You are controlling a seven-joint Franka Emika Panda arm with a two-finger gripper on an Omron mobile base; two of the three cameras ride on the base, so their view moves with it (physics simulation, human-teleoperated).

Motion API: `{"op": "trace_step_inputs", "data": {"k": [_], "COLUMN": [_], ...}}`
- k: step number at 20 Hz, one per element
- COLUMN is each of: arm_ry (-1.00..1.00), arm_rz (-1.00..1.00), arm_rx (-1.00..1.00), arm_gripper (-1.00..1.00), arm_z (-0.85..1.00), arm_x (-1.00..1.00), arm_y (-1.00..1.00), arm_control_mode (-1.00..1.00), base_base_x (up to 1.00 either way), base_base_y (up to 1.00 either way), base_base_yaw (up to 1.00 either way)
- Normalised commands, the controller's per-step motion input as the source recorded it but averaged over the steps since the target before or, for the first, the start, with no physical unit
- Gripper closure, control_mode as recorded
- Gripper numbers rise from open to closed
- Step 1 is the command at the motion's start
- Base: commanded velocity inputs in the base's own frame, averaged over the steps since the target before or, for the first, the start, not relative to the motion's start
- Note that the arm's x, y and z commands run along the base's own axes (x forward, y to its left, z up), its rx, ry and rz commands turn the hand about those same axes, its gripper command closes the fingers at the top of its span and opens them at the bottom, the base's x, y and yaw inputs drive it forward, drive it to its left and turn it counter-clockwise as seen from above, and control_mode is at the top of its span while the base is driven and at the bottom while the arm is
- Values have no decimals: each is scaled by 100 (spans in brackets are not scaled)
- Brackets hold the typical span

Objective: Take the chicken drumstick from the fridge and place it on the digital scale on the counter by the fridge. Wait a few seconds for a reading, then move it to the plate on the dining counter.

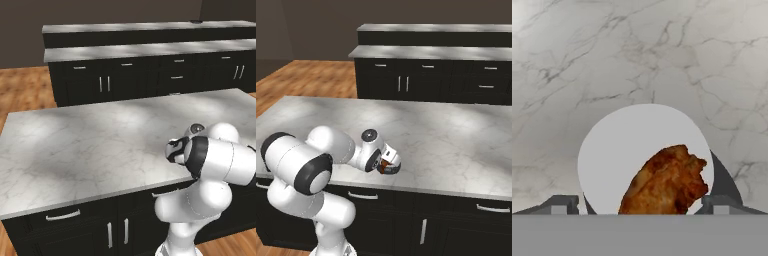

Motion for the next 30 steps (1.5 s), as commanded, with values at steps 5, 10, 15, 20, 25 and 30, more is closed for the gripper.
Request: {"op": "trace_step_inputs", "data": {"k": [5, 10, 15, 20, 25, 30], "arm_ry": [-13, -2, 13, 24, 3, 0], "arm_rz": [0, 0, 0, 0, 0, 0], "arm_rx": [2, 9, 7, -1, -1, 0], "arm_gripper": [-100, -100, -100, -100, -100, -100], "arm_z": [91, 100, 99, 42, 0, 0], "arm_x": [-52, -66, -58, -46, -1, 0], "arm_y": [0, 0, 0, 8, 10, 0], "arm_control_mode": [-100, -100, -100, -100, -100, -100], "base_base_x": [0, 0, 0, 0, 0, 0], "base_base_y": [0, 0, 0, 0, 0, 0], "base_base_yaw": [0, 0, 0, 0, 0, 0]}}
